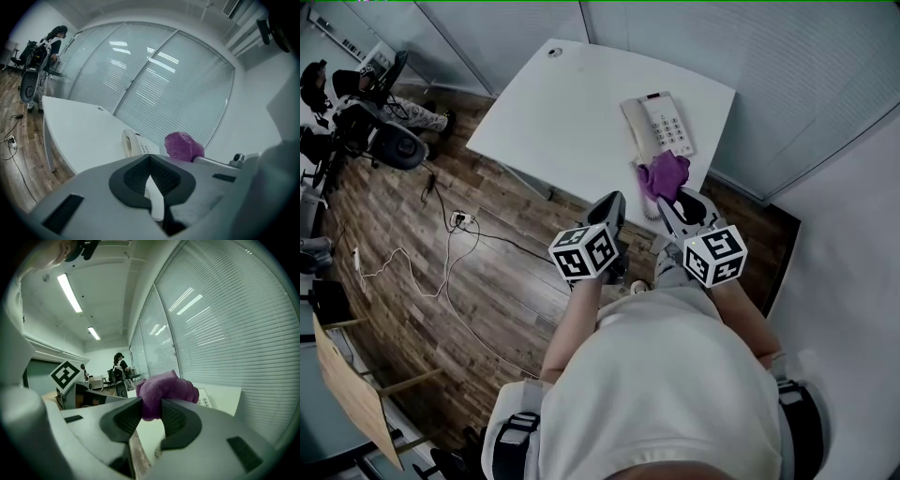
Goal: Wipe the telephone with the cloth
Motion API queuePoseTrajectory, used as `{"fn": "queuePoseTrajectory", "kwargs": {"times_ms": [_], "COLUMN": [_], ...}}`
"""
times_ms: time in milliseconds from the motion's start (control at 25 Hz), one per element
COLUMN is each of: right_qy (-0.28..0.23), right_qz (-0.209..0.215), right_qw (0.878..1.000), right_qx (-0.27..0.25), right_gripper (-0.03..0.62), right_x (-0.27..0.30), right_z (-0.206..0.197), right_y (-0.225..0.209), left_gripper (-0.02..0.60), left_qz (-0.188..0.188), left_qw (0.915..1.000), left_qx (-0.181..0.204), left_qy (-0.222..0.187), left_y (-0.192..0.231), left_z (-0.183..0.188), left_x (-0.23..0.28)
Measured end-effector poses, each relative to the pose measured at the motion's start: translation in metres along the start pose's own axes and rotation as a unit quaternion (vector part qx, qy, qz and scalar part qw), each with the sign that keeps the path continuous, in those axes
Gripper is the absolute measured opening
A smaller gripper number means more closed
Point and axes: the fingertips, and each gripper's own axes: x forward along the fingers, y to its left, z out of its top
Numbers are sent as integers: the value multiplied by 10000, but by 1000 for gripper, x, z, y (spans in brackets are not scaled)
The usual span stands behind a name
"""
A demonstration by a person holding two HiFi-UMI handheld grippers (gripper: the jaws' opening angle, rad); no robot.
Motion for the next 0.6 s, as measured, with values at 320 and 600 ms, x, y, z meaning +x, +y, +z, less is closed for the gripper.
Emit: {"fn": "queuePoseTrajectory", "kwargs": {"times_ms": [320, 600], "right_qy": [4, 34], "right_qz": [39, 71], "right_qw": [10000, 10000], "right_qx": [5, -4], "right_gripper": [126, 126], "right_x": [-1, -1], "right_z": [-1, -4], "right_y": [1, 2], "left_gripper": [20, 20], "left_qz": [-52, -71], "left_qw": [10000, 9999], "left_qx": [-79, -114], "left_qy": [3, 19], "left_y": [-2, -2], "left_z": [-1, -4], "left_x": [0, -1]}}
